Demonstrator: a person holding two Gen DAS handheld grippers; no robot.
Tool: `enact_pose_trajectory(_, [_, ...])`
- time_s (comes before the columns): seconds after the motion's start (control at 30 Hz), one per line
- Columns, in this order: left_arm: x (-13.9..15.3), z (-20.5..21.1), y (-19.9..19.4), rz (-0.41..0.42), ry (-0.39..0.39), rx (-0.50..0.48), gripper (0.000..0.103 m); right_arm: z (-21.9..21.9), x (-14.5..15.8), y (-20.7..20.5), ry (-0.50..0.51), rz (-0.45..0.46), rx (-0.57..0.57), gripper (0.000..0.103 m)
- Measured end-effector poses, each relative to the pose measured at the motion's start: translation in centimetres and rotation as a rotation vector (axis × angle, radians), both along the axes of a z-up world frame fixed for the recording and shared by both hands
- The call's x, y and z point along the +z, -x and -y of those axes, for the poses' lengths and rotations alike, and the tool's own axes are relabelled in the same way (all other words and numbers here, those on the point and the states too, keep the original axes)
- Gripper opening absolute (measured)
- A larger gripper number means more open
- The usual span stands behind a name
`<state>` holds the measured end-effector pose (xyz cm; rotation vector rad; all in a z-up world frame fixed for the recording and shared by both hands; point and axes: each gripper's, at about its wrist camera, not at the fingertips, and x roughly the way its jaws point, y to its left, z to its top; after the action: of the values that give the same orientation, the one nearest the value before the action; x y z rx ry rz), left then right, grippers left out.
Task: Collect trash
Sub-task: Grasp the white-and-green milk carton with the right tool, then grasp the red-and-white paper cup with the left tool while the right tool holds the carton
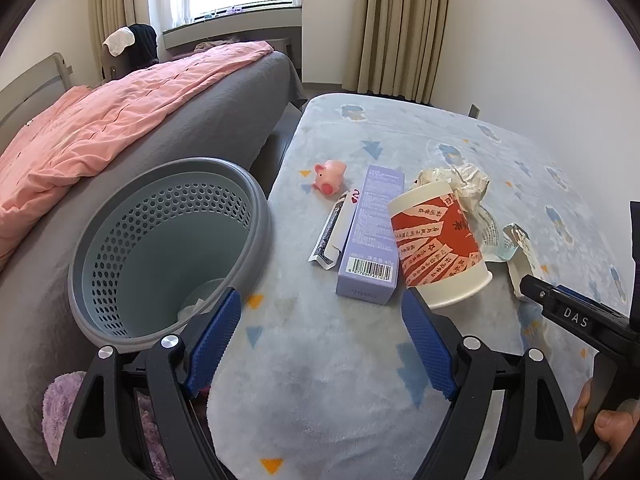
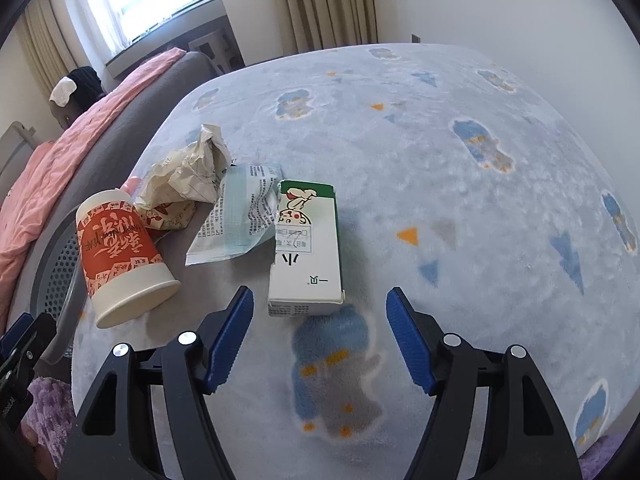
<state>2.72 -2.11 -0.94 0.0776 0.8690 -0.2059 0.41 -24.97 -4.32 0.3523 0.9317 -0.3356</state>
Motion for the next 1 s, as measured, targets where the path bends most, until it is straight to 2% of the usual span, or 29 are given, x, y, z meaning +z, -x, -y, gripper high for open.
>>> enact_pose_trajectory(0.13, [0.0, -0.2, 0.0, 0.000, -0.001, 0.006, 0.079, -0.3, -0.8, -1.7, 0.019, -0.025, 0.012, 0.067])
enact_pose_trajectory(0.3, [0.0, -0.4, -0.1, -0.004, -0.002, 0.012, 0.079, -0.4, -1.7, -2.8, 0.060, -0.059, 0.015, 0.061])
enact_pose_trajectory(0.33, [0.0, -0.4, -0.1, -0.004, -0.003, 0.012, 0.079, -0.4, -1.7, -2.9, 0.069, -0.062, 0.017, 0.058])
enact_pose_trajectory(0.43, [0.0, -0.3, -0.1, -0.005, -0.004, 0.008, 0.079, -0.3, -1.6, -2.9, 0.086, -0.068, 0.019, 0.042])
enact_pose_trajectory(0.8, [0.6, 1.0, 0.9, -0.014, 0.007, -0.033, 0.079, 0.5, -0.9, 1.1, 0.048, -0.051, -0.002, 0.040])
enact_pose_trajectory(1.0, [1.2, 2.3, 2.3, 0.003, -0.004, -0.056, 0.079, 1.2, 0.4, 3.0, 0.148, -0.027, -0.046, 0.040])
